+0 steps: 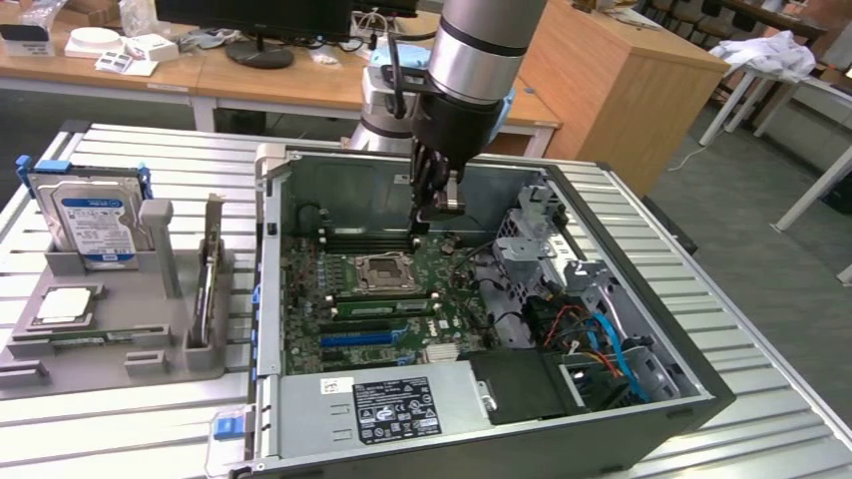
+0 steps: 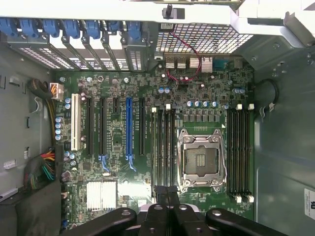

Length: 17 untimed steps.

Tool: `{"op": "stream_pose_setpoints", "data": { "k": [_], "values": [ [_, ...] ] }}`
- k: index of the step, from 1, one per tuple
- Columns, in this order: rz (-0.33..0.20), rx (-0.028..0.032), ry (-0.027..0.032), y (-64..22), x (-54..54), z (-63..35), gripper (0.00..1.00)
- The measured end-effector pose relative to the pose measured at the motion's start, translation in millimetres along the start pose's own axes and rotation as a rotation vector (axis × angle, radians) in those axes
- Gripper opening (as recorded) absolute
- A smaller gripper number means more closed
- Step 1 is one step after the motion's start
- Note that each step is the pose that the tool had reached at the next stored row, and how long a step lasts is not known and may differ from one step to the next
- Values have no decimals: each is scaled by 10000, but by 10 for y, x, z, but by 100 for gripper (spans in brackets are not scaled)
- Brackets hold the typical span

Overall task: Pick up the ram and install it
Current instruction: 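Press down the ram until it locks into place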

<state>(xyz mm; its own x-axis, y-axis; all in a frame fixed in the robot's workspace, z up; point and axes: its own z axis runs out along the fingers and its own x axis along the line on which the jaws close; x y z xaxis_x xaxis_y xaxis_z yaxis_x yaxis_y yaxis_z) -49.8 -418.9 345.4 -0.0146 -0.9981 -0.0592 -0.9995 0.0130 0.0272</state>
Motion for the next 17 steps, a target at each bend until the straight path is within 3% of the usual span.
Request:
{"op": "stream_pose_setpoints", "data": {
  "k": [9, 17],
  "values": [
    [49, 3, -2, 0, 0, 0, 11],
    [888, 53, -24, 0, 0, 0, 11]
  ]
}}
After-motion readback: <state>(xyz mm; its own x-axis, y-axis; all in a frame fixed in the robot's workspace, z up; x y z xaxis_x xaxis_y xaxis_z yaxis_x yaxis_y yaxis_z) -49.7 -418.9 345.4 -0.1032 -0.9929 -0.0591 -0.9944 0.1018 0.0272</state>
